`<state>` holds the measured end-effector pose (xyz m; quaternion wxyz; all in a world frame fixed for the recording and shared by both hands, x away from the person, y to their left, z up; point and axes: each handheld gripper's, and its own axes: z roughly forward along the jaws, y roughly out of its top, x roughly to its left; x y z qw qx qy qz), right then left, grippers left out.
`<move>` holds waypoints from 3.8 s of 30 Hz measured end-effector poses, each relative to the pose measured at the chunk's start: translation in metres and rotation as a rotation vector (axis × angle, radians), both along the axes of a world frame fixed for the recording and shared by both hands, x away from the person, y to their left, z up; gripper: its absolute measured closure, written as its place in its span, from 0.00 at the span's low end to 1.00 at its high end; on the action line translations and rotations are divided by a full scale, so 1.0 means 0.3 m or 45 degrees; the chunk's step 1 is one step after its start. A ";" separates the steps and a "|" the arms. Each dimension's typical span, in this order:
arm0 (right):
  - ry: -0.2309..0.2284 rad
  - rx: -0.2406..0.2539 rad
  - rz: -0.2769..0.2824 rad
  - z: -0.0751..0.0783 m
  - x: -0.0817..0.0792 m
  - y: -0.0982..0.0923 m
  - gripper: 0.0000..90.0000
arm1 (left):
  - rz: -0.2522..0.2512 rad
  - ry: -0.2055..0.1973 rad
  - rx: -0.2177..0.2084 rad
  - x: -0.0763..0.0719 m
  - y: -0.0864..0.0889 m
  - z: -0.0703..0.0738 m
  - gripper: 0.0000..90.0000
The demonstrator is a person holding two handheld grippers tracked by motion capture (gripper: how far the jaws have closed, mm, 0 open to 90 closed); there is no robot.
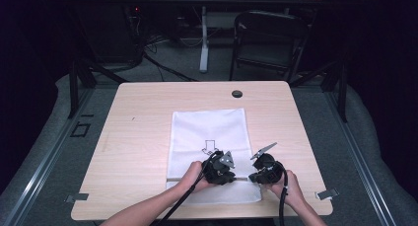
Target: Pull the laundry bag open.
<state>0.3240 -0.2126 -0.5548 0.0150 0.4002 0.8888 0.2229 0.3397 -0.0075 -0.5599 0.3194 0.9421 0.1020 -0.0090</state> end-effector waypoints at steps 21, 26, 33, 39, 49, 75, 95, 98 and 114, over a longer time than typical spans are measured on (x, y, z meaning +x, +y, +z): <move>-0.002 -0.012 -0.002 0.001 0.000 0.001 1.00 | 0.023 0.013 0.025 -0.001 0.074 0.013 0.91; 0.007 0.002 -0.008 0.001 -0.001 0.003 1.00 | 0.027 0.005 0.029 -0.001 0.092 0.014 0.90; 0.003 0.005 -0.005 -0.001 0.001 0.000 1.00 | 0.042 0.016 0.036 -0.001 0.124 0.016 0.90; 0.003 0.006 -0.006 -0.001 0.001 0.000 1.00 | 0.035 0.012 0.047 0.000 0.130 0.017 0.90; 0.005 0.000 -0.011 0.000 0.001 0.000 1.00 | 0.050 0.011 0.064 -0.004 0.168 0.021 0.90; -0.002 -0.008 -0.016 -0.001 0.000 0.005 1.00 | 0.127 0.056 0.065 -0.009 0.301 0.020 0.90; -0.019 -0.035 0.001 0.002 -0.004 0.009 1.00 | 0.167 0.064 0.035 -0.018 0.363 0.034 0.90; -0.022 -0.038 0.006 0.003 -0.004 0.009 1.00 | 0.171 0.070 0.034 -0.019 0.377 0.038 0.90; 0.006 -0.066 -0.012 0.009 -0.006 -0.016 1.00 | 0.145 0.069 0.046 -0.033 0.340 0.026 0.90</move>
